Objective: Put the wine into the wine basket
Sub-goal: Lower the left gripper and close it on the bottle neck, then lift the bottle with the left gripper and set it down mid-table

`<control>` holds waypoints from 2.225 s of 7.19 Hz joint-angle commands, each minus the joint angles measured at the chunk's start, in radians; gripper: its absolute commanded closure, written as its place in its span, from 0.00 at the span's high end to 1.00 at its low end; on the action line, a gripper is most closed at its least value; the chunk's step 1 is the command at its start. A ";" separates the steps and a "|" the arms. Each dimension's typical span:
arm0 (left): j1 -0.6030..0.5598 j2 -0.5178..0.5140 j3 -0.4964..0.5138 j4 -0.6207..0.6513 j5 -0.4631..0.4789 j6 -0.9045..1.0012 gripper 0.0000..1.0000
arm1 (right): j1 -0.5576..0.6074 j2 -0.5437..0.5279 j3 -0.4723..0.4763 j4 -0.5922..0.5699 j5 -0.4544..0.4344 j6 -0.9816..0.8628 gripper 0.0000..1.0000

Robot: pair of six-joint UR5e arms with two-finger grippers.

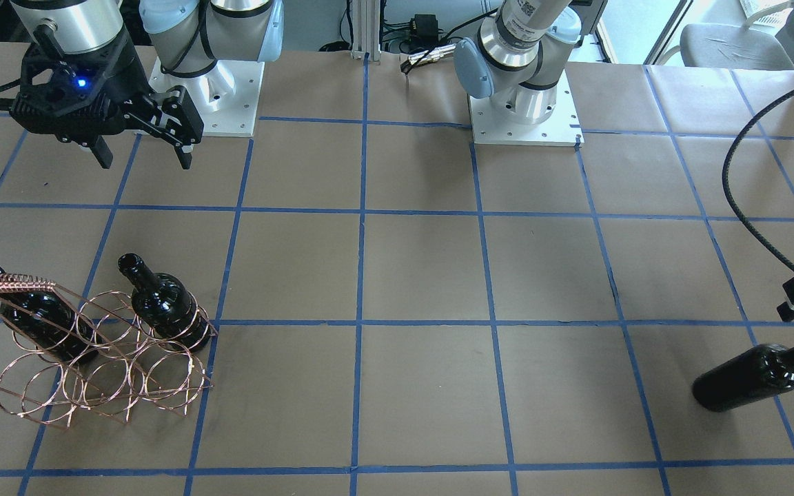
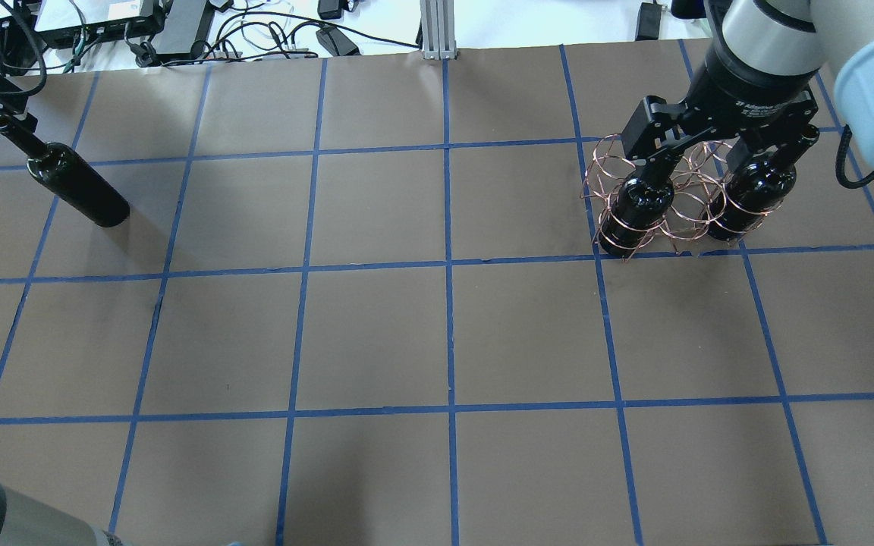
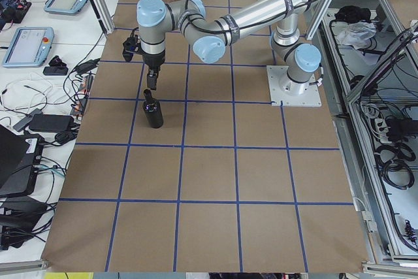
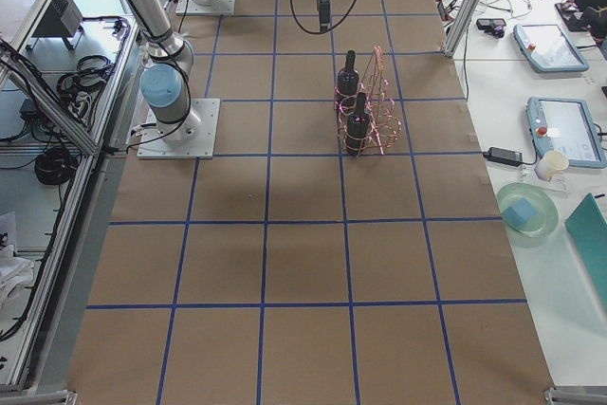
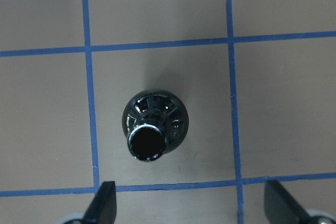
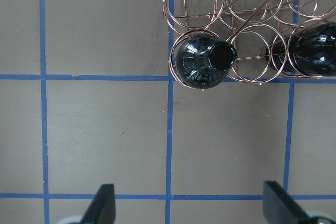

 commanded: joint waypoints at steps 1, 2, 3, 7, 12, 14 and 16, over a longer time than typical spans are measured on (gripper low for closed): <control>0.006 -0.040 0.010 0.026 0.002 0.002 1.00 | 0.000 0.000 0.001 0.000 0.000 0.000 0.99; 0.006 -0.069 0.009 0.071 0.000 0.004 1.00 | 0.000 0.000 0.000 -0.002 0.000 0.000 0.99; 0.006 -0.088 0.009 0.090 -0.006 0.004 0.98 | 0.000 0.000 0.001 0.000 0.000 0.000 0.99; 0.005 -0.094 0.009 0.102 -0.012 0.002 0.75 | 0.000 0.000 0.001 -0.002 0.000 -0.002 0.99; 0.005 -0.102 0.002 0.096 -0.001 0.001 0.45 | 0.000 0.000 0.000 -0.002 0.002 0.000 0.99; 0.005 -0.102 0.002 0.096 -0.001 0.002 0.00 | 0.000 0.000 0.001 -0.002 0.002 0.000 0.99; 0.005 -0.100 0.002 0.095 -0.001 0.004 0.00 | -0.001 0.000 0.000 -0.002 -0.002 -0.002 0.99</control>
